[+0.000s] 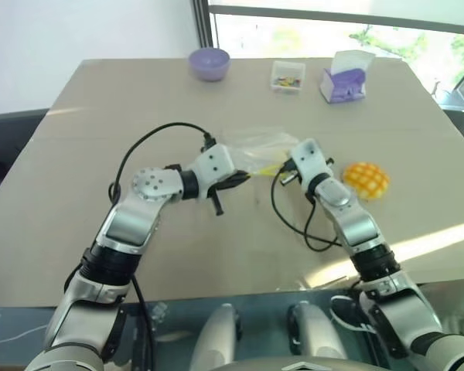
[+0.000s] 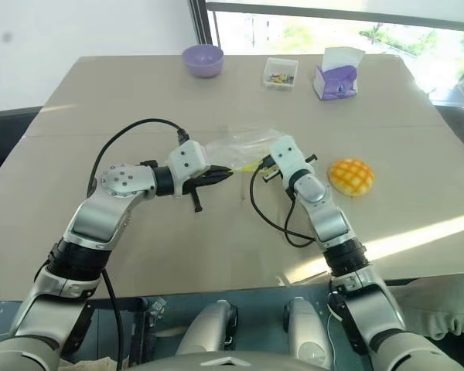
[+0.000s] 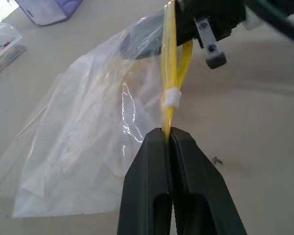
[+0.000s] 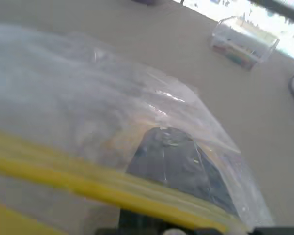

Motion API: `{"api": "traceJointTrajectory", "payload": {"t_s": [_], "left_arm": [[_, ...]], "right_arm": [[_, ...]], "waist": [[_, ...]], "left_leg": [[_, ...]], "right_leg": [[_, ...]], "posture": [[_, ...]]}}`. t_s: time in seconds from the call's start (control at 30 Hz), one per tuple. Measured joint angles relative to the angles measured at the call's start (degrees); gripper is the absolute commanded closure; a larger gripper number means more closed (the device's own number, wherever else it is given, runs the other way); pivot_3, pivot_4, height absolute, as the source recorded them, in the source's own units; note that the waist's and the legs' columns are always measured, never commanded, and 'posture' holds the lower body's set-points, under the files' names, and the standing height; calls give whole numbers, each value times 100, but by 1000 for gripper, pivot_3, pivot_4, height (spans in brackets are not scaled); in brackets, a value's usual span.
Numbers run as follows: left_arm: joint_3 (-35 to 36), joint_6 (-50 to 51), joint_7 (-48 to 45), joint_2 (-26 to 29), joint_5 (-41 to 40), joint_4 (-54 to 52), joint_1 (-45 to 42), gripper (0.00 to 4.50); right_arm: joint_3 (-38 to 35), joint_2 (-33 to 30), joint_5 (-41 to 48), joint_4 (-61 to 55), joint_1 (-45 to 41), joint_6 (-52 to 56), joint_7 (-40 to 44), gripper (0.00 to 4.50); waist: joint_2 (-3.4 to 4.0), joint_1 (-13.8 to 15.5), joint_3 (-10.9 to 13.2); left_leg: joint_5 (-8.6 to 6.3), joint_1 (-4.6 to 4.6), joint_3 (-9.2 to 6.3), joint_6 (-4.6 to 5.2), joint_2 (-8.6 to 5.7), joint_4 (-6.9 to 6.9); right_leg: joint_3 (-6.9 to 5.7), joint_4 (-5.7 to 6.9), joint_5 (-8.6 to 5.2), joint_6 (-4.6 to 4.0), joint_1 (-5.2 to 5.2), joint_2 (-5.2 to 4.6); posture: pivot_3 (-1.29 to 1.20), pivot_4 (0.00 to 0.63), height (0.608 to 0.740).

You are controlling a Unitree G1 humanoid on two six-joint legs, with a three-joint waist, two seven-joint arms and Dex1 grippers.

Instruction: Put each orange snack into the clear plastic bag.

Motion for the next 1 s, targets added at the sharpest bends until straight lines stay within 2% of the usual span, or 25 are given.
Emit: {"api": "traceJointTrajectory", "payload": {"t_s": [0.13,0.2,0.33,0.37,0.5,0.8,1.0], "left_arm": [[9,15,77,-4,7,0,0,4500],[9,29,108,-6,7,0,1,4500],[4,96,188,-24,9,-1,32,4500],[2,128,206,-31,10,-1,43,4500],[2,177,278,-38,20,-3,61,4500],[5,407,492,-166,28,-21,93,4500],[4,533,698,-303,49,-1,-57,4500]], "right_arm": [[559,-363,-720,104,0,-598,166,4448],[773,-476,-1018,219,-1,-820,244,3968],[1005,-572,-1486,400,-53,-1077,289,2183],[995,-608,-1549,415,-111,-1107,298,1590],[861,-636,-1677,415,-153,-1233,278,25],[772,-696,-1850,420,-115,-1419,188,25],[475,-799,-1469,382,-121,-1455,599,25]], "waist": [[0,-70,0],[0,-64,0],[0,-65,0],[-1,-65,-1],[-2,-63,-1],[-2,-51,-2],[-2,-42,-1]], "left_leg": [[0,2,4,0,0,0],[0,2,2,0,0,0],[0,3,5,0,0,1],[0,5,4,0,0,1],[0,10,3,0,1,1],[0,9,3,0,0,4],[0,6,2,0,0,3]], "right_leg": [[5,0,0,0,0,0],[4,0,0,0,1,0],[7,0,0,0,2,-1],[7,0,0,0,3,0],[6,4,0,0,6,1],[7,4,0,0,7,-1],[5,2,0,0,7,-1]], "posture": [[0,150,740],[0,150,740],[0,150,740],[0,150,740],[0,150,740],[0,150,740],[0,150,740]]}}
